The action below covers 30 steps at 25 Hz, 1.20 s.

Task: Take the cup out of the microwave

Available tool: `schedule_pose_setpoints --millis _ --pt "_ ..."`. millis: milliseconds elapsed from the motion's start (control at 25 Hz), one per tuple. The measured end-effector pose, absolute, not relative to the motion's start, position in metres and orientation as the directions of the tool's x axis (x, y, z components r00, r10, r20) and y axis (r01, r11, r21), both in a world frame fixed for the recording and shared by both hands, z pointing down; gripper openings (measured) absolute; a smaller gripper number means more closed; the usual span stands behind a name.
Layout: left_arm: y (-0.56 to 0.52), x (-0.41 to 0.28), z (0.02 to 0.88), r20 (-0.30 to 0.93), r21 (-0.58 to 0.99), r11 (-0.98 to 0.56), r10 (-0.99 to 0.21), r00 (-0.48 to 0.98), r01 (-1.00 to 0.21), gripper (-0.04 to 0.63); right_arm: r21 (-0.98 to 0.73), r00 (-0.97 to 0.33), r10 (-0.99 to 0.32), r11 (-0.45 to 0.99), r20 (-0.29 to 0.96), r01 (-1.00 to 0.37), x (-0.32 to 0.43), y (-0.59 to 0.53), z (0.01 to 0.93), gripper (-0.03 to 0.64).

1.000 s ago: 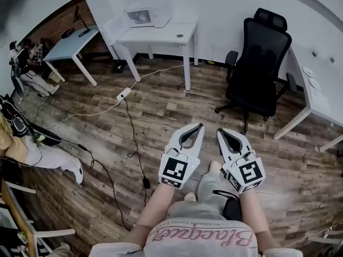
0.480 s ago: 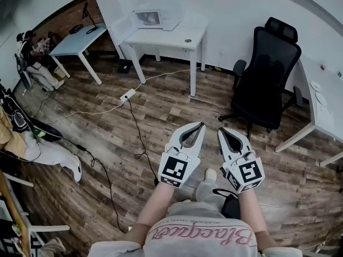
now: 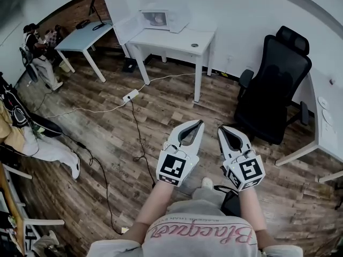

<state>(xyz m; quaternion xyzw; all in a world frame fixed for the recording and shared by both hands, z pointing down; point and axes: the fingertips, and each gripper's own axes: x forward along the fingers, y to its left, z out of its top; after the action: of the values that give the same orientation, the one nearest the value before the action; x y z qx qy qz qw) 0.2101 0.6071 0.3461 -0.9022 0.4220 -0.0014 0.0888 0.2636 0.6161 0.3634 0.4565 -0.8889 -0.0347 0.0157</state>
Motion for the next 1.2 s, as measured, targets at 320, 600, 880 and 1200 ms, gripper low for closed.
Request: schedule_pose_setpoints --millis 320,600,880,1200 --pt "0.567 0.241 0.341 -0.062 -0.163 -0.609 -0.779 0.624 -0.776 0.005 0.064 -0.631 -0.776 0.629 -0.009 -0.774 0.285 0.573 0.357 0.011" --pt "0.535 0.261 0.340 -0.067 -0.157 -0.580 -0.801 0.594 -0.800 0.005 0.065 -0.670 -0.743 0.668 -0.004 -0.741 0.302 0.540 0.357 0.011" --pt "0.505 0.279 0.334 -0.090 -0.153 -0.534 -0.830 0.550 -0.831 0.005 0.076 -0.708 -0.707 0.705 -0.007 -0.705 0.324 0.508 0.352 0.011" --pt "0.489 0.287 0.336 -0.085 -0.160 -0.513 -0.844 0.529 -0.844 0.005 0.076 -0.730 -0.683 0.727 -0.012 -0.682 0.329 0.491 0.353 0.011"
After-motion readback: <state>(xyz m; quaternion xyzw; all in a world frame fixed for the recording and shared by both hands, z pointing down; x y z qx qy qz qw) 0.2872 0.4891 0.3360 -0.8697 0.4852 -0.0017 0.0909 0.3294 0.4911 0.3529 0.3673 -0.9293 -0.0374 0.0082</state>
